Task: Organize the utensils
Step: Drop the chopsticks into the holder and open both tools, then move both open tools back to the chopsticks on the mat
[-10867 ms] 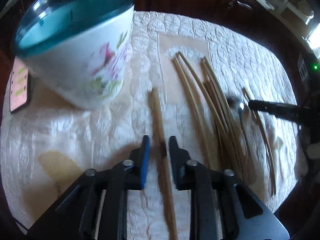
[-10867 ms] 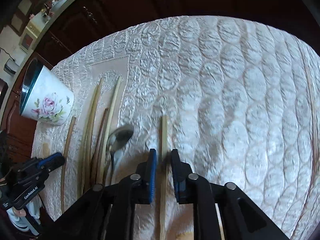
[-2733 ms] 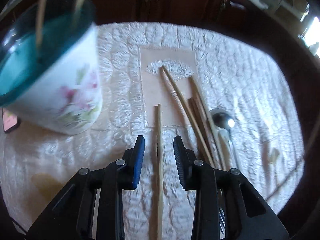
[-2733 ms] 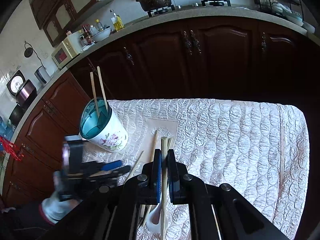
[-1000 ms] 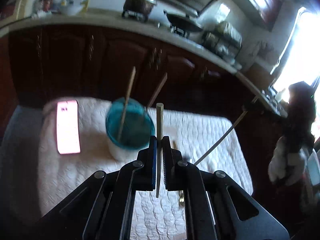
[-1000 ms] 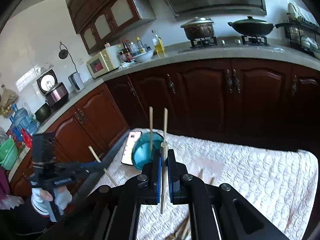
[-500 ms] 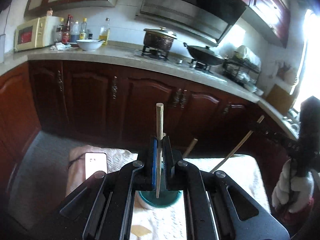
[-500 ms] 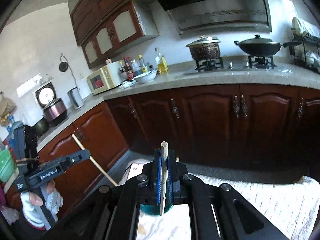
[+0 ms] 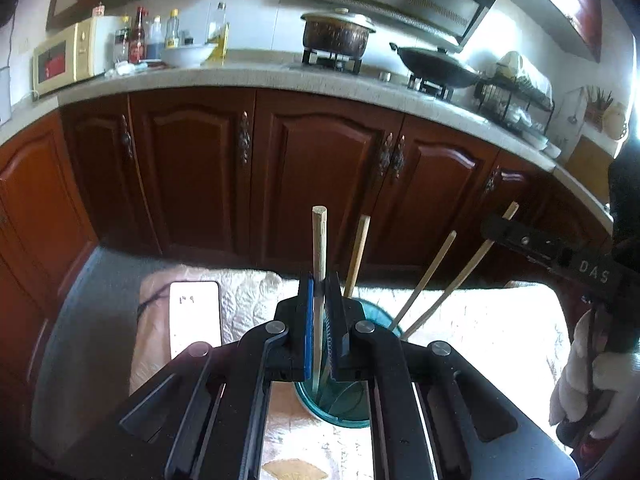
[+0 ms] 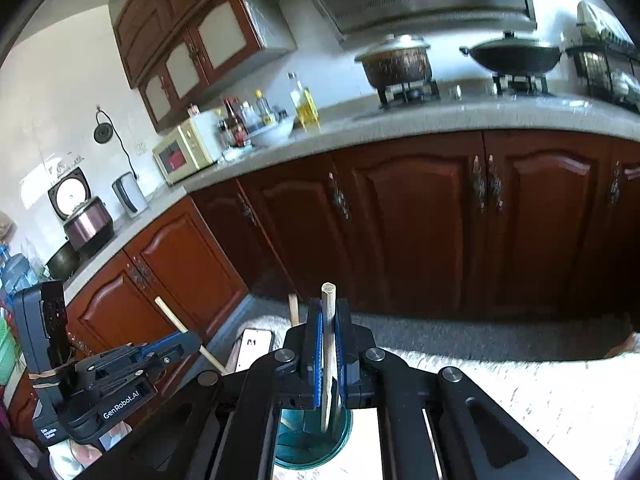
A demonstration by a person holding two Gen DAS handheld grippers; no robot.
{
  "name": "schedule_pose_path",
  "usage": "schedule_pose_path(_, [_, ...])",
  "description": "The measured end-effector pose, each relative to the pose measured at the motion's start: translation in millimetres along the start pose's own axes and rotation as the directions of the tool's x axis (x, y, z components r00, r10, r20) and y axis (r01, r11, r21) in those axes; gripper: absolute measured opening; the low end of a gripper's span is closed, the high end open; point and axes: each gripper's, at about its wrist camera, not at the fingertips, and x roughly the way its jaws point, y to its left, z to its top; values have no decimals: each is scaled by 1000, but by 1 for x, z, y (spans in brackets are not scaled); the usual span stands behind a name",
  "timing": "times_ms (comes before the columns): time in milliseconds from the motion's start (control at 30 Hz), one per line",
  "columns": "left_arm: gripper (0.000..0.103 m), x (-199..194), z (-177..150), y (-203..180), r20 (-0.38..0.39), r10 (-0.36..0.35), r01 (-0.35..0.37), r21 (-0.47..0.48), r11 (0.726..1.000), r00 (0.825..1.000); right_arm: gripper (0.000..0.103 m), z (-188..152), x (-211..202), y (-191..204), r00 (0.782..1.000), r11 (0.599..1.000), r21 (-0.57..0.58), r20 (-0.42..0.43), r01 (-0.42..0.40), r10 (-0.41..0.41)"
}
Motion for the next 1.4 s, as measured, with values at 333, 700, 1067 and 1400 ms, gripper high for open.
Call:
schedule_pose_path(333, [4, 16, -16, -6, -39, 9, -8, 12, 1000, 999, 5, -27, 42, -24, 994, 999, 47, -108, 0, 5])
schedule_pose_path(700, [46, 3, -24, -8, -23, 3, -3, -5, 1000, 1000, 27, -39, 26, -22, 992, 1000, 18, -126, -3, 6])
schedule_pose_path(1067, [51, -14, -51, -22, -23, 62, -62, -5, 998, 998, 38, -69, -7, -7, 992, 997, -41, -104, 61, -65])
schedule_pose_path(1400, [51, -23, -81, -44, -40, 80, -80, 9, 997, 996, 39, -96, -42, -3, 986, 986, -88, -76, 144, -151])
